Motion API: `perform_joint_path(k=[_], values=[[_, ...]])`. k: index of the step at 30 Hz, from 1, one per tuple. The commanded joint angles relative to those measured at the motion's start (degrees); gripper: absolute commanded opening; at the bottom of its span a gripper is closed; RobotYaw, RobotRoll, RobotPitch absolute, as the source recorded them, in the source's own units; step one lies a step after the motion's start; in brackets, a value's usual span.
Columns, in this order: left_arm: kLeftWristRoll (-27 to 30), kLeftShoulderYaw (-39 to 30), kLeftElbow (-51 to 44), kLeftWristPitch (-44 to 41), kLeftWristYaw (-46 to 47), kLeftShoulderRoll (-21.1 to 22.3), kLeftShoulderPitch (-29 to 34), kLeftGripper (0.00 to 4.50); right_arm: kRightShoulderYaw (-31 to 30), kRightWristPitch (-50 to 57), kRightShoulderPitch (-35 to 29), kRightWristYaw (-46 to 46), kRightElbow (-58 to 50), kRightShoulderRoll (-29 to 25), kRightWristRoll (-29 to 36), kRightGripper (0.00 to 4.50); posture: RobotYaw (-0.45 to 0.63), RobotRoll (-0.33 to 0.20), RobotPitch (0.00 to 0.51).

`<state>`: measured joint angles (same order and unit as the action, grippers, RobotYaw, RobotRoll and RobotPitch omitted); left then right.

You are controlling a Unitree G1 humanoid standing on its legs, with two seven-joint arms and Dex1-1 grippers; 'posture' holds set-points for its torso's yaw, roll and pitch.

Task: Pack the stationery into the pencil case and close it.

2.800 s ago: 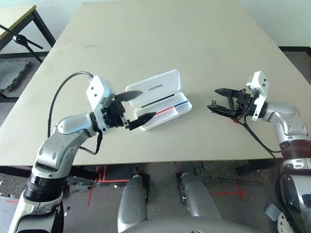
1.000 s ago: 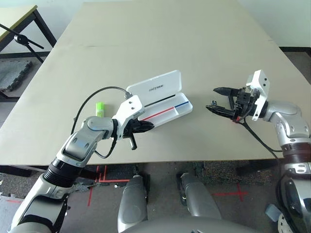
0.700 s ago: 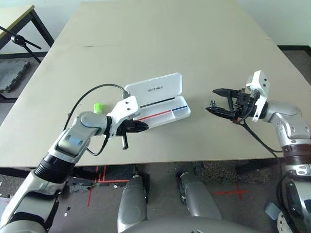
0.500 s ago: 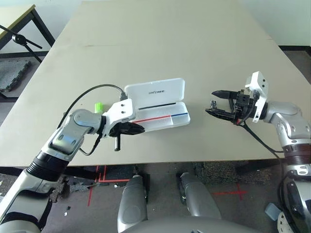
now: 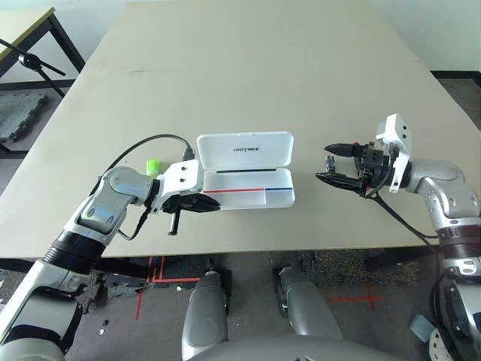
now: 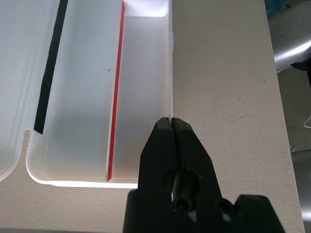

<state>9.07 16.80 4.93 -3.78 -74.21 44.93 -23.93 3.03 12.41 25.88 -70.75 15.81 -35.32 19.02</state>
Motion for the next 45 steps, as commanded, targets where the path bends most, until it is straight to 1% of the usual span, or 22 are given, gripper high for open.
perform_joint_path(k=[1,3,9,11,13,22,28,33,40,43,45], values=[[-1.48,-0.2,0.44,-0.53,1.12,-0.54,0.43,0.23,-0.89,0.4,-0.19,-0.01,-1.08,-0.26,0.23,4.5,-0.08,0.0,0.156],[-1.04,-0.55,-0.18,-1.08,1.24,-0.64,0.63,0.75,-0.96,0.34,-0.06,-0.01,-0.97,-0.21,0.18,4.5,-0.08,0.0,0.156],[1.03,-2.7,-3.92,-3.3,1.67,-0.23,2.08,2.95,-1.01,-0.07,0.09,-0.06,-0.43,-0.15,0.07,4.5,-0.07,0.0,0.154],[1.92,-3.8,-5.98,-4.36,1.32,0.4,2.69,3.82,-1.04,-0.24,0.18,-0.11,-0.15,-0.08,0.02,4.5,-0.07,0.0,0.152],[3.25,-5.16,-8.05,-5.7,1.07,0.89,3.28,4.47,-1.09,-0.26,0.36,-0.12,-0.02,-0.03,0.0,4.5,-0.07,0.0,0.152],[12.14,-13.71,-15.62,-12.42,1.18,3.7,5.3,4.47,-0.67,0.04,0.41,-0.35,-0.4,-0.47,0.41,4.5,-0.07,0.0,0.153],[15.45,-16.53,-18.6,-15.54,2.3,3.81,5.54,4.47,0.5,0.89,0.15,0.54,-1.55,-0.17,1.96,4.5,-0.08,0.0,0.157],[16.11,-17.85,-19.29,-15.74,2.09,4.72,6.92,4.47,0.96,1.68,-0.32,1.53,-2.87,-0.32,3.15,4.5,-0.08,0.0,0.16],[15.0,-17.81,-18.96,-14.39,2.12,6.23,8.32,4.47,1.26,3.91,-0.77,3.48,-5.43,-0.66,4.22,4.5,-0.07,0.0,0.165],[14.74,-17.4,-19.12,-14.32,2.55,6.0,8.42,4.47,2.43,7.93,-0.14,7.78,-7.45,-0.63,4.86,4.5,-0.07,0.0,0.168],[14.2,-16.99,-19.02,-13.98,2.69,5.95,8.6,4.47,3.64,11.23,0.83,13.46,-8.56,-0.23,4.21,4.5,-0.07,0.0,0.171]])
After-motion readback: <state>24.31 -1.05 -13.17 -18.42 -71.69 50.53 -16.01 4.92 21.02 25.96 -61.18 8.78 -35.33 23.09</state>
